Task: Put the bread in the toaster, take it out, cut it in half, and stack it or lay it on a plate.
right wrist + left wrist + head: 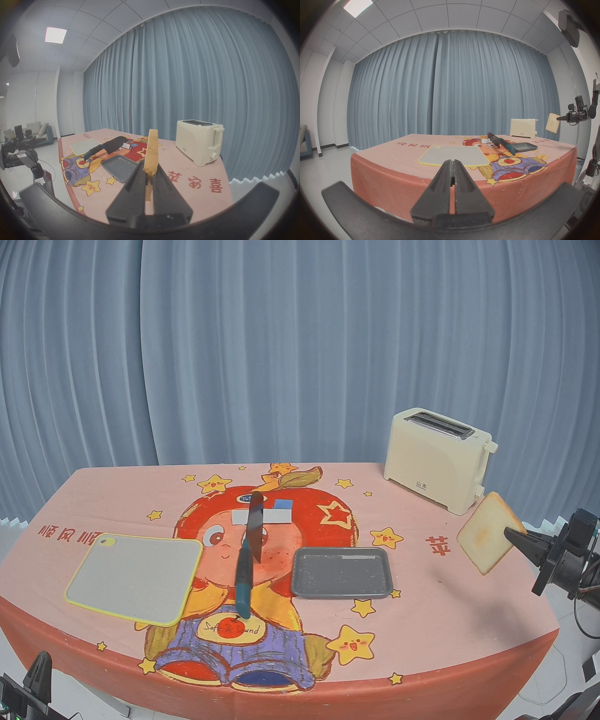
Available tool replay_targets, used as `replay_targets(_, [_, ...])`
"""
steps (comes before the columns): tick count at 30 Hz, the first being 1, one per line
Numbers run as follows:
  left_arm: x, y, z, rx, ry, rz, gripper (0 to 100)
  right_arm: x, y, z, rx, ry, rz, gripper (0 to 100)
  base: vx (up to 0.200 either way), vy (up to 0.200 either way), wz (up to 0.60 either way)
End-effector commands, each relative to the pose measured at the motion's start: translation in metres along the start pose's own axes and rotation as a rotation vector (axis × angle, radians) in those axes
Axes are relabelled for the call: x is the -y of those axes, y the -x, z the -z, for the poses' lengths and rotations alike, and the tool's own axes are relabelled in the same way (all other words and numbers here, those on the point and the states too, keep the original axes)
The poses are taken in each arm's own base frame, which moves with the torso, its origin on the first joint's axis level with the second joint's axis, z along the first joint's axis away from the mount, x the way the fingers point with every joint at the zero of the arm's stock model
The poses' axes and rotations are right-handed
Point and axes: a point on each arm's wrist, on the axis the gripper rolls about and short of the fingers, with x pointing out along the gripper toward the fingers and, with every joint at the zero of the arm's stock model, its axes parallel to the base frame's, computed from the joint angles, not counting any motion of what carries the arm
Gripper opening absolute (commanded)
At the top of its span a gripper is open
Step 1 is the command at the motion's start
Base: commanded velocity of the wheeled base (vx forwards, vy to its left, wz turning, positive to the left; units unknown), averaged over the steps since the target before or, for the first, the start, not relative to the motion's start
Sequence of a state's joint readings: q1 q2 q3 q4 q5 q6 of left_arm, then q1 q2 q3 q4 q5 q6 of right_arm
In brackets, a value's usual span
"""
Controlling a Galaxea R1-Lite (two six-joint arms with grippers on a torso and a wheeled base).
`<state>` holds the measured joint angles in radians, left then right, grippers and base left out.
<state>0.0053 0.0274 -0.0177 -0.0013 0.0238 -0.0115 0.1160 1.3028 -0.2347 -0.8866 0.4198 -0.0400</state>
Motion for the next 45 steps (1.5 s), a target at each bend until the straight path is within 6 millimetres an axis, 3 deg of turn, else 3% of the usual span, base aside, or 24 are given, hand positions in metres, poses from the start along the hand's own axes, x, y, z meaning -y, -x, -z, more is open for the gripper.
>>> replay_targets(1, [0.0, -0.0014, 0.0048, -0.019, 0.0, -0.002, 0, -0.0001, 0.0, -0.0002, 0.002, 0.002, -0.001, 0, 0.0, -0.2, 0.0])
replay_targets(9, [0.0, -0.0014, 0.0048, -0.019, 0.002, -0.002, 0, -0.0002, 0.0006, 0.0016, -0.005, 0.016, 0.0, 0, 0.0, -0.2, 0.0])
replay_targets(45, [0.0002, -0.0014, 0.0048, -0.019, -0.004, 0.006, 0, -0.0029, 0.0056, -0.0018, 0.015, 0.017, -0.014, 0, 0.0, 0.0, 0.0])
